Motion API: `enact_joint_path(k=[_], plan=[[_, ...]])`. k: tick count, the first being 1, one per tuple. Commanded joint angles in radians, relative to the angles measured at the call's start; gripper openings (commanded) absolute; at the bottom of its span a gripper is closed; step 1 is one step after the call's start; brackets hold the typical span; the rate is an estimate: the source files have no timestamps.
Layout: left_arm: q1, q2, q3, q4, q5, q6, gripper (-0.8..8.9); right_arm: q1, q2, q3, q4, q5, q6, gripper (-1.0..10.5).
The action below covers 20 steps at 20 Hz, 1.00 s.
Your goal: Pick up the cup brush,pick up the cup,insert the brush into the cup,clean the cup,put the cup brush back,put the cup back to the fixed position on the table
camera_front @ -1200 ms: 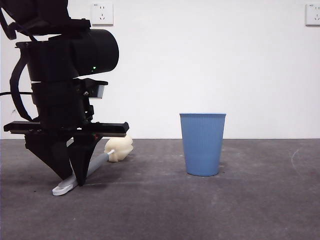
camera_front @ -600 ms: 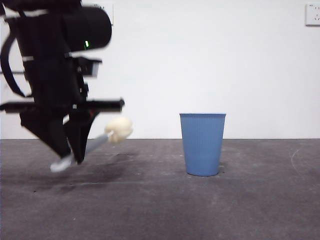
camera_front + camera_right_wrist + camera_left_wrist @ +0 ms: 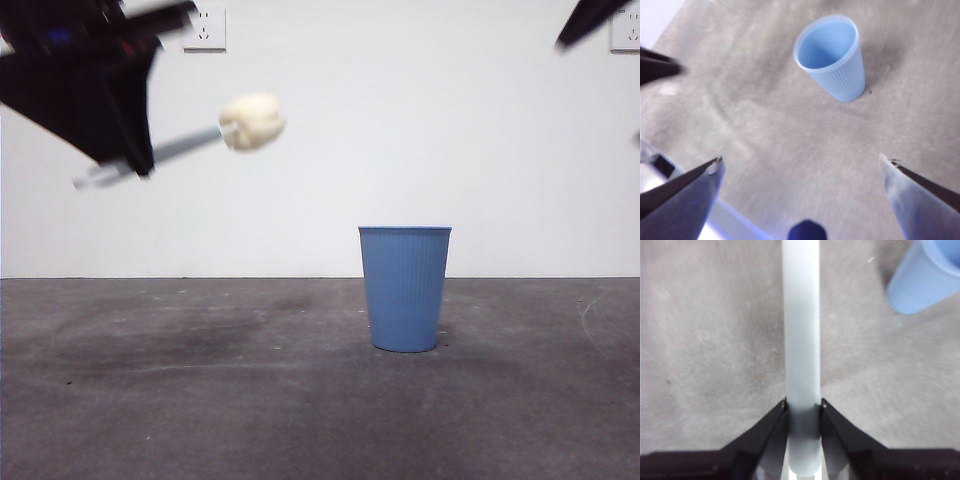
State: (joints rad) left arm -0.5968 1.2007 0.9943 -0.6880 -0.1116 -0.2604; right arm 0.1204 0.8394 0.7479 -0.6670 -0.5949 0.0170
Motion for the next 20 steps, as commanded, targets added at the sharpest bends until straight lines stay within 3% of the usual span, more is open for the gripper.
enact_joint_path(k=[1, 5, 10, 13, 20], plan=[[0.003, -0.068, -0.006, -0.043, 0.023, 0.038, -0.09, 0.022, 0.013, -0.094, 0.182, -0.002, 0.079, 5.6], [0.003, -0.155, -0.006, -0.148, 0.085, 0.076, -0.09, 0.068, 0.098, -0.185, 0.405, 0.024, 0.107, 5.6], [0.003, -0.183, -0.005, -0.24, 0.211, 0.109, -0.09, 0.125, 0.278, -0.245, 0.635, 0.079, 0.069, 5.6], [0.003, -0.183, -0.005, -0.266, 0.217, 0.132, -0.09, 0.158, 0.406, -0.257, 0.741, 0.123, 0.017, 5.6], [0.003, -0.183, -0.005, -0.272, 0.218, 0.134, -0.09, 0.231, 0.645, -0.257, 1.064, 0.213, 0.008, 5.6]])
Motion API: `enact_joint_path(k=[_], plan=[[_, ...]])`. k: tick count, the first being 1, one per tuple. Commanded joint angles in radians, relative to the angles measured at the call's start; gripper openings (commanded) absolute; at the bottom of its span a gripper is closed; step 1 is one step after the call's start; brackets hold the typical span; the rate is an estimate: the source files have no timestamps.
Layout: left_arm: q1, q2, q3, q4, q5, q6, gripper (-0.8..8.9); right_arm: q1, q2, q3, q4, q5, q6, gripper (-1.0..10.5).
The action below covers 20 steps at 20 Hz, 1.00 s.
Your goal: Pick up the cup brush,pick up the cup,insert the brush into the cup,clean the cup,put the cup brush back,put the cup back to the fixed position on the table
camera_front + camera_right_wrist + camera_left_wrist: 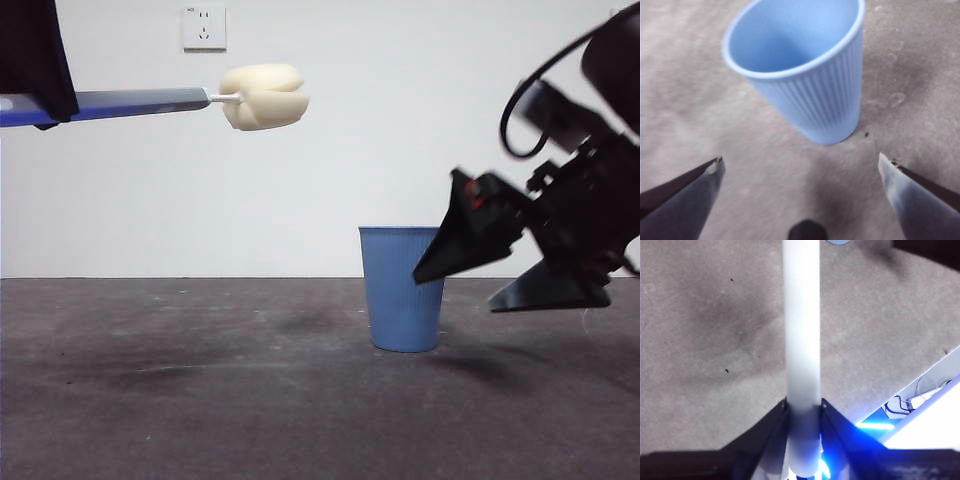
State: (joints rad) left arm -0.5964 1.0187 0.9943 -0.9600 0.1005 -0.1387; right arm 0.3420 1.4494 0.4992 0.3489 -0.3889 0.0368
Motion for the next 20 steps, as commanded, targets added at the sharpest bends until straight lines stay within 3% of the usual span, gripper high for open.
enact_joint_path(k=[1, 4, 13, 20], plan=[[0.002, -0.001, -0.005, 0.0, 0.006, 0.013, -0.09, 0.018, 0.061, -0.008, 0.093, 0.008, -0.011, 5.6], [0.002, -0.001, -0.005, 0.0, 0.006, 0.012, -0.09, 0.044, 0.14, -0.008, 0.228, 0.055, -0.011, 5.6], [0.002, -0.001, -0.005, 0.0, 0.005, 0.008, -0.08, 0.074, 0.36, -0.004, 0.558, 0.083, 0.001, 5.6], [0.002, -0.001, -0.005, 0.001, 0.004, 0.0, -0.09, 0.085, 0.438, 0.057, 0.615, 0.108, 0.009, 5.6]])
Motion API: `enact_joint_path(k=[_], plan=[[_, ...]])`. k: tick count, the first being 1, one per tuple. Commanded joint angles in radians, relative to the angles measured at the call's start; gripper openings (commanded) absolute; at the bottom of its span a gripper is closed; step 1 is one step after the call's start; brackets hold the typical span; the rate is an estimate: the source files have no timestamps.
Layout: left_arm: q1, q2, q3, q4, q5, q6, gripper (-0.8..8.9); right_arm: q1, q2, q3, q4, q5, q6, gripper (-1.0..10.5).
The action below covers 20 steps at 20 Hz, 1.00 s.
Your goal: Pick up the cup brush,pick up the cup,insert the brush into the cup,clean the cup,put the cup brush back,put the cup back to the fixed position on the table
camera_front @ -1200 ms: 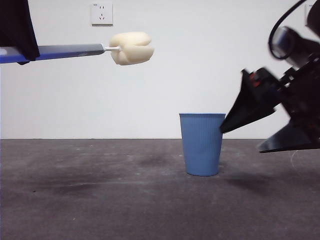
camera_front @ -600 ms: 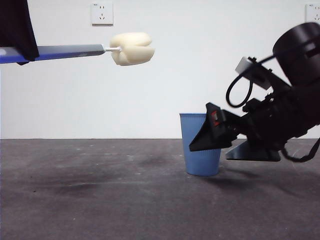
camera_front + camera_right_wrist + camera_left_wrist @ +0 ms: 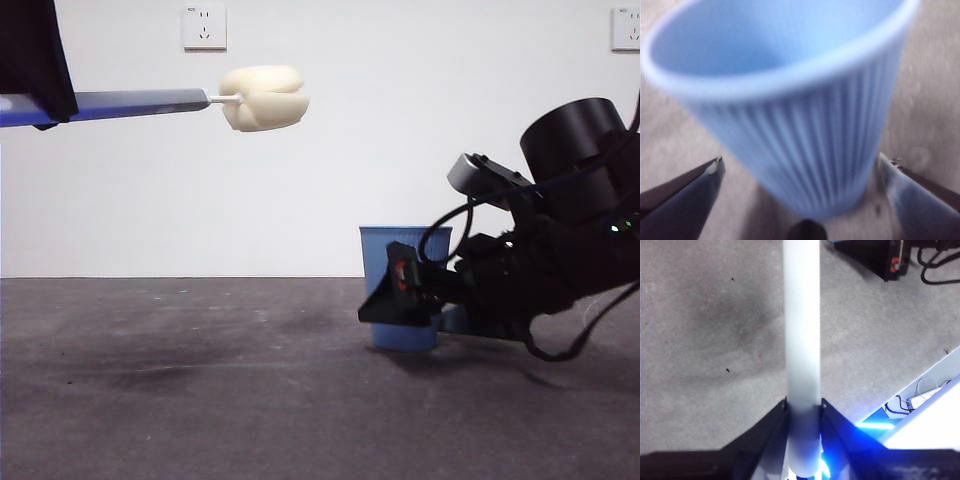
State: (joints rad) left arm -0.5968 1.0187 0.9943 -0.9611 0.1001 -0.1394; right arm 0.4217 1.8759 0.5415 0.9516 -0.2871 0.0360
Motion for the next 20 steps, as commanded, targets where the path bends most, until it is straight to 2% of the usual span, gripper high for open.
enact_joint_path(k=[1, 5, 8, 11, 14, 17, 19, 20], plan=[[0.003, -0.001, -0.005, 0.002, 0.005, 0.001, -0.09, 0.006, 0.012, 0.026, 0.012, 0.009, 0.012, 5.4], [0.003, -0.001, -0.005, 0.002, 0.005, 0.001, -0.09, 0.007, 0.013, 0.045, 0.008, 0.04, 0.016, 4.7], [0.003, -0.001, -0.005, 0.002, 0.005, 0.002, -0.09, 0.008, 0.027, 0.045, 0.004, 0.055, 0.02, 3.1], [0.003, -0.001, -0.005, 0.001, 0.005, 0.002, -0.09, 0.009, 0.035, 0.045, 0.005, 0.053, 0.021, 1.0], [0.003, -0.001, -0.005, 0.002, 0.003, 0.006, -0.09, 0.012, 0.035, 0.045, 0.003, 0.051, 0.019, -0.1], [0.003, -0.001, -0.005, 0.001, -0.013, 0.023, -0.09, 0.013, 0.03, 0.045, -0.011, 0.051, 0.038, -0.1], [0.003, -0.001, -0.005, -0.014, -0.025, 0.064, -0.09, 0.013, -0.021, 0.045, -0.111, 0.051, 0.042, -0.1], [0.003, -0.001, -0.005, -0.024, -0.025, 0.077, -0.09, 0.017, -0.068, 0.045, -0.19, 0.052, 0.021, -0.1]])
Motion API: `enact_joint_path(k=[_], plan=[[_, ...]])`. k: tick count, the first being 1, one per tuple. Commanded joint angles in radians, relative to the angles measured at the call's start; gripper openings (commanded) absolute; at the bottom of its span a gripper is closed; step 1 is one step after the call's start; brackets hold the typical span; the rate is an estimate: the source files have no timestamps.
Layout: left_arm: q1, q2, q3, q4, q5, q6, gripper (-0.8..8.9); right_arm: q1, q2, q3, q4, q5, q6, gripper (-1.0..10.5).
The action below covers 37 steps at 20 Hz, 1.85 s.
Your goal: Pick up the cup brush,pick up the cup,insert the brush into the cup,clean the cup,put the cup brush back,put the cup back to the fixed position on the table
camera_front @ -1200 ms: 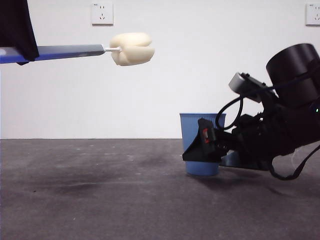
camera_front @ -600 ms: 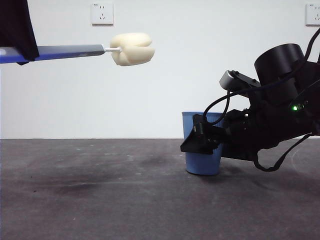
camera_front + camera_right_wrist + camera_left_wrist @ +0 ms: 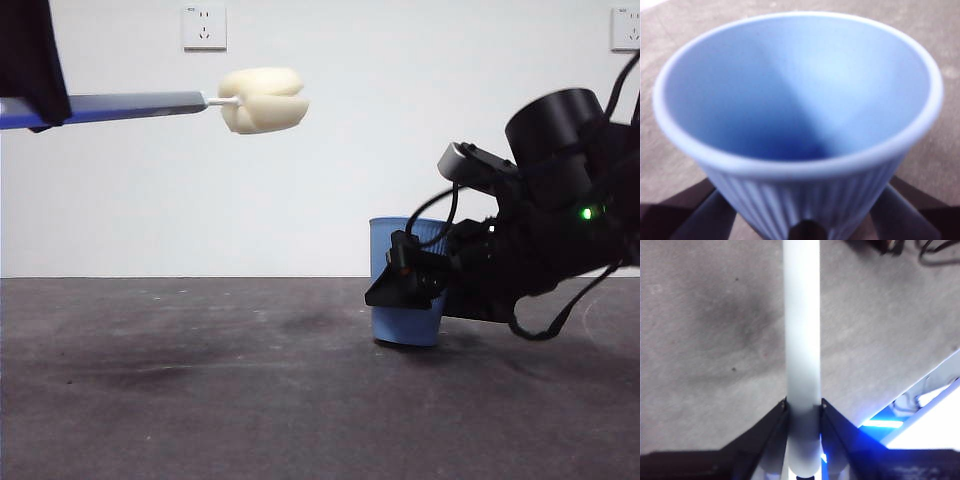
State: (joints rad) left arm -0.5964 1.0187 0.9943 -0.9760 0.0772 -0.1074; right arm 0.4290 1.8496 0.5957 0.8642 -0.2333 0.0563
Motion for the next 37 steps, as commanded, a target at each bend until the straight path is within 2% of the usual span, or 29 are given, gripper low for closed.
enact_joint_path(k=[1, 4, 7, 11, 13, 16, 21, 25, 32, 37], plan=[[0.003, -0.001, -0.005, -0.019, -0.002, 0.07, -0.09, 0.016, -0.095, -0.008, -0.186, 0.0, -0.034, -0.1], [0.003, -0.001, -0.005, -0.022, -0.006, 0.138, -0.09, 0.033, -0.283, 0.034, -0.495, 0.014, -0.116, -0.1], [0.003, -0.001, -0.005, -0.035, -0.02, 0.204, -0.09, 0.057, -0.405, 0.143, -0.871, 0.113, -0.245, -0.1], [0.003, -0.001, -0.005, -0.072, -0.028, 0.326, -0.09, 0.089, -0.436, 0.299, -1.242, 0.225, -0.385, -0.1], [0.003, 0.002, -0.005, -0.073, -0.052, 0.368, -0.09, 0.108, -0.436, 0.343, -1.34, 0.289, -0.463, -0.1], [0.002, 0.031, -0.005, -0.089, -0.103, 0.405, -0.09, 0.138, -0.436, 0.367, -1.433, 0.407, -0.586, -0.1], [-0.05, 0.106, -0.005, -0.092, -0.102, 0.431, -0.09, 0.197, -0.436, 0.369, -1.485, 0.579, -0.794, -0.1], [-0.104, 0.132, -0.005, -0.077, -0.102, 0.442, -0.09, 0.244, -0.436, 0.369, -1.476, 0.651, -0.952, -0.1], [-0.161, 0.173, -0.005, -0.033, -0.1, 0.444, -0.09, 0.319, -0.436, 0.369, -1.471, 0.713, -1.072, -0.1], [-0.163, 0.184, -0.005, -0.021, -0.087, 0.444, -0.09, 0.38, -0.436, 0.369, -1.471, 0.743, -1.179, -0.1]])
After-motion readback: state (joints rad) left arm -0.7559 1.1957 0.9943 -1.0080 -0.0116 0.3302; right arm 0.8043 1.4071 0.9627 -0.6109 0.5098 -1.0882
